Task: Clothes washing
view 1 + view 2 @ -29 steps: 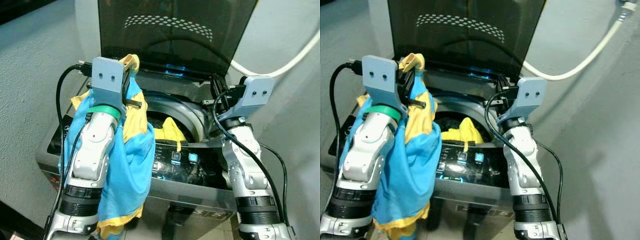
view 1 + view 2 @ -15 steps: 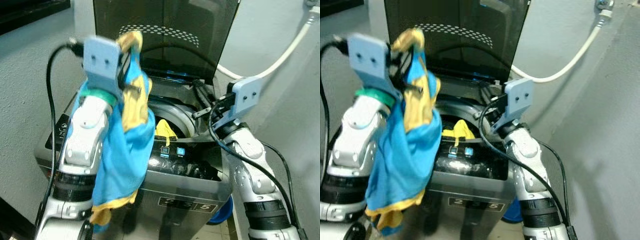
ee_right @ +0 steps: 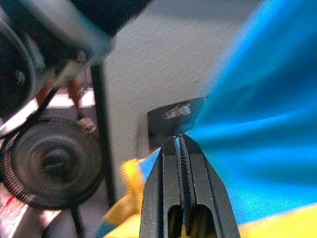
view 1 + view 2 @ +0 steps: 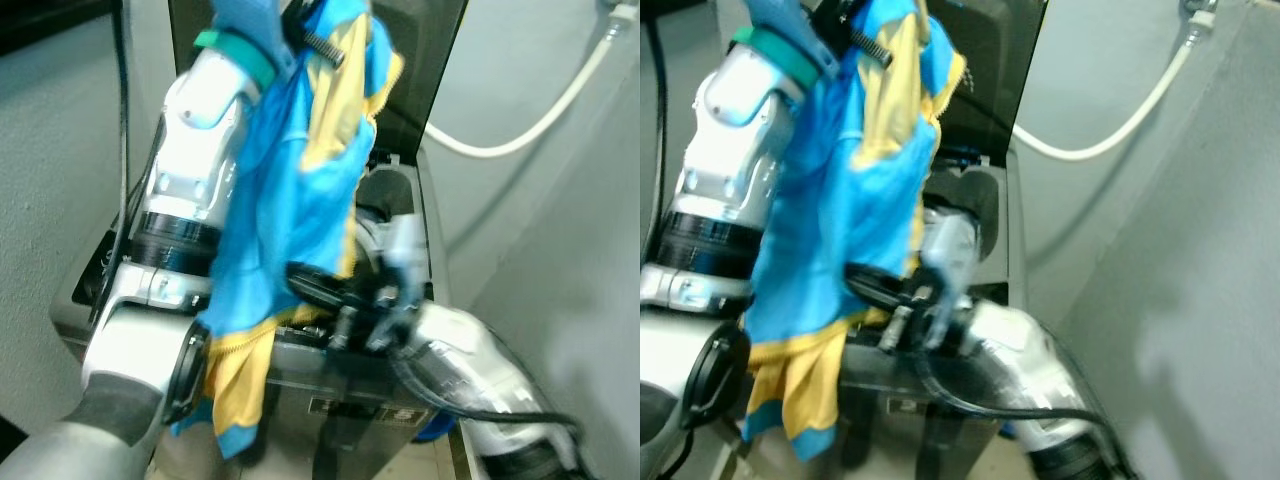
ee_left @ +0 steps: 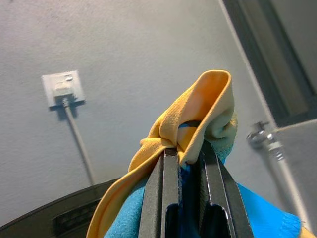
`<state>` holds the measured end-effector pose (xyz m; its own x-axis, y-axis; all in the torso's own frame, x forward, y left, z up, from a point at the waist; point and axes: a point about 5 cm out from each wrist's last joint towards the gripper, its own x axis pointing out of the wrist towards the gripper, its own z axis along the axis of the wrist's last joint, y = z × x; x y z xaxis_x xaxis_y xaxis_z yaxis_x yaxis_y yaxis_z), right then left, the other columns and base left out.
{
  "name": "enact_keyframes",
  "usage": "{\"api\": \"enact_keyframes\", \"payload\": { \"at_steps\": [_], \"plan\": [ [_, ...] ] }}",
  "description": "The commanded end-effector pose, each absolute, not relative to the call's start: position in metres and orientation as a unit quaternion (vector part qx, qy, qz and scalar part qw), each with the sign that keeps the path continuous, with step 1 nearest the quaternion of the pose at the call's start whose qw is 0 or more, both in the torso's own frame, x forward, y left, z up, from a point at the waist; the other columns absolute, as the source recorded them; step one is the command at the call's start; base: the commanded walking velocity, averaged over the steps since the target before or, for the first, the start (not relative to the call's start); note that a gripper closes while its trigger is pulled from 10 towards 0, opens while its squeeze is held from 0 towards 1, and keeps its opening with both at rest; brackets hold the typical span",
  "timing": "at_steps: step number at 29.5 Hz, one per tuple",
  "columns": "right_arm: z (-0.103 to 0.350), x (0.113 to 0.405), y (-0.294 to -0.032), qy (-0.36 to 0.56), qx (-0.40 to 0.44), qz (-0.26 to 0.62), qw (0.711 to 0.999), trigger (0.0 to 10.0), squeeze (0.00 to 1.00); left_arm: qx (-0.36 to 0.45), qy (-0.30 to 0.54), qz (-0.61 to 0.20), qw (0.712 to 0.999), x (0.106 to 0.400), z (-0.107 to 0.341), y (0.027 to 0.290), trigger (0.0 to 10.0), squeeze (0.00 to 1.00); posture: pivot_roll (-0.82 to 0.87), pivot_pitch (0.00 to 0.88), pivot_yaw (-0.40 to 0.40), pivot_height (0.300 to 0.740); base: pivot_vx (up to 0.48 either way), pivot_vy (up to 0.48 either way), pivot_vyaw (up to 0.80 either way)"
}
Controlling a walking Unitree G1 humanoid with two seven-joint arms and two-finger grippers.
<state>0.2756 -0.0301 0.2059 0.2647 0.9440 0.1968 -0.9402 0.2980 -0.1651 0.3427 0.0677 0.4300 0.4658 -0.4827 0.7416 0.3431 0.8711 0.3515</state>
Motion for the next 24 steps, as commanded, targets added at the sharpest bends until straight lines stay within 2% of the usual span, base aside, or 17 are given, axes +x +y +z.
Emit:
{"api": "enact_keyframes", "payload": {
  "at_steps": [1, 3, 4, 7, 9, 10, 11, 13, 14, 15, 16, 18, 19, 20, 22, 24],
  "plan": [
    [0.2, 0.289, -0.025, -0.123, -0.043, 0.552, 0.824, 10.0, 0.0, 0.071, -0.472, -0.254, 0.841, 0.336, 0.435, 0.063, 10.0, 0.0, 0.06, 0.0, -0.014, 0.74, 0.0, 0.0, 0.0],
    [0.196, 0.302, -0.018, -0.116, -0.066, 0.503, 0.854, 10.0, 0.0, 0.067, -0.475, -0.264, 0.837, 0.335, 0.432, 0.06, 10.0, 0.0, 0.06, 0.0, -0.016, 0.74, 0.0, 0.0, 0.0],
    [0.196, 0.302, -0.018, -0.116, -0.066, 0.503, 0.854, 10.0, 0.0, 0.067, -0.475, -0.264, 0.837, 0.335, 0.432, 0.06, 10.0, 0.0, 0.06, 0.0, -0.016, 0.74, 0.0, 0.0, 0.0],
    [0.21, 0.327, -0.017, -0.126, -0.07, 0.413, 0.899, 10.0, 0.0, 0.06, -0.47, -0.263, 0.84, 0.335, 0.424, 0.064, 10.0, 0.0, 0.07, 0.005, -0.026, 0.74, 0.0, 0.0, 0.0],
    [0.213, 0.331, -0.017, -0.13, -0.07, 0.399, 0.905, 10.0, 0.0, 0.059, -0.472, -0.263, 0.839, 0.336, 0.424, 0.064, 10.0, 0.0, 0.07, 0.005, -0.026, 0.74, 0.0, 0.0, 0.0],
    [0.229, 0.344, -0.023, -0.153, -0.077, 0.344, 0.923, 10.0, 0.0, 0.056, -0.472, -0.249, 0.844, 0.337, 0.422, 0.071, 10.0, 0.0, 0.08, 0.011, -0.035, 0.74, 0.0, 0.0, 0.0],
    [0.229, 0.344, -0.023, -0.153, -0.077, 0.344, 0.923, 10.0, 0.0, 0.056, -0.472, -0.249, 0.844, 0.337, 0.422, 0.071, 10.0, 0.0, 0.08, 0.011, -0.035, 0.74, 0.0, 0.0, 0.0],
    [0.265, 0.368, -0.037, -0.204, -0.08, 0.251, 0.943, 10.0, 0.0, 0.061, -0.469, -0.184, 0.861, 0.344, 0.418, 0.093, 10.0, 0.0, 0.09, 0.018, -0.045, 0.74, 0.0, 0.0, 0.0],
    [0.265, 0.368, -0.037, -0.204, -0.08, 0.251, 0.943, 10.0, 0.0, 0.061, -0.469, -0.184, 0.861, 0.344, 0.418, 0.093, 10.0, 0.0, 0.09, 0.018, -0.045, 0.74, 0.0, 0.0, 0.0],
    [0.283, 0.377, -0.045, -0.23, -0.08, 0.216, 0.945, 10.0, 0.0, 0.065, -0.459, -0.118, 0.878, 0.352, 0.416, 0.114, 10.0, 0.0, 0.09, 0.022, -0.047, 0.74, 0.0, 0.0, 0.0],
    [0.283, 0.377, -0.045, -0.23, -0.08, 0.216, 0.945, 10.0, 0.0, 0.065, -0.459, -0.118, 0.878, 0.352, 0.416, 0.114, 10.0, 0.0, 0.09, 0.022, -0.047, 0.74, 0.0, 0.0, 0.0],
    [0.301, 0.385, -0.055, -0.257, -0.096, 0.188, 0.943, 10.0, 0.0, 0.083, -0.417, 0.008, 0.905, 0.368, 0.407, 0.159, 10.0, 0.0, 0.09, 0.026, -0.051, 0.74, 0.0, 0.0, 0.0],
    [0.301, 0.385, -0.055, -0.257, -0.096, 0.188, 0.943, 10.0, 0.0, 0.083, -0.417, 0.008, 0.905, 0.368, 0.407, 0.159, 10.0, 0.0, 0.09, 0.026, -0.051, 0.74, 0.0, 0.0, 0.0],
    [0.305, 0.387, -0.058, -0.262, -0.105, 0.179, 0.942, 10.0, 0.0, 0.091, -0.4, 0.051, 0.911, 0.372, 0.403, 0.177, 10.0, 0.0, 0.09, 0.026, -0.051, 0.74, 0.0, 0.0, 0.0],
    [0.306, 0.388, -0.062, -0.268, -0.13, 0.172, 0.939, 10.0, 0.0, 0.097, -0.357, 0.08, 0.926, 0.38, 0.394, 0.201, 10.0, 0.0, 0.09, 0.034, -0.048, 0.74, 0.0, 0.0, 0.0],
    [0.303, 0.387, -0.063, -0.266, -0.131, 0.178, 0.938, 10.0, 0.0, 0.102, -0.328, 0.075, 0.936, 0.385, 0.389, 0.206, 10.0, 0.0, 0.09, 0.036, -0.047, 0.74, 0.0, 0.0, 0.0]
  ]
}}
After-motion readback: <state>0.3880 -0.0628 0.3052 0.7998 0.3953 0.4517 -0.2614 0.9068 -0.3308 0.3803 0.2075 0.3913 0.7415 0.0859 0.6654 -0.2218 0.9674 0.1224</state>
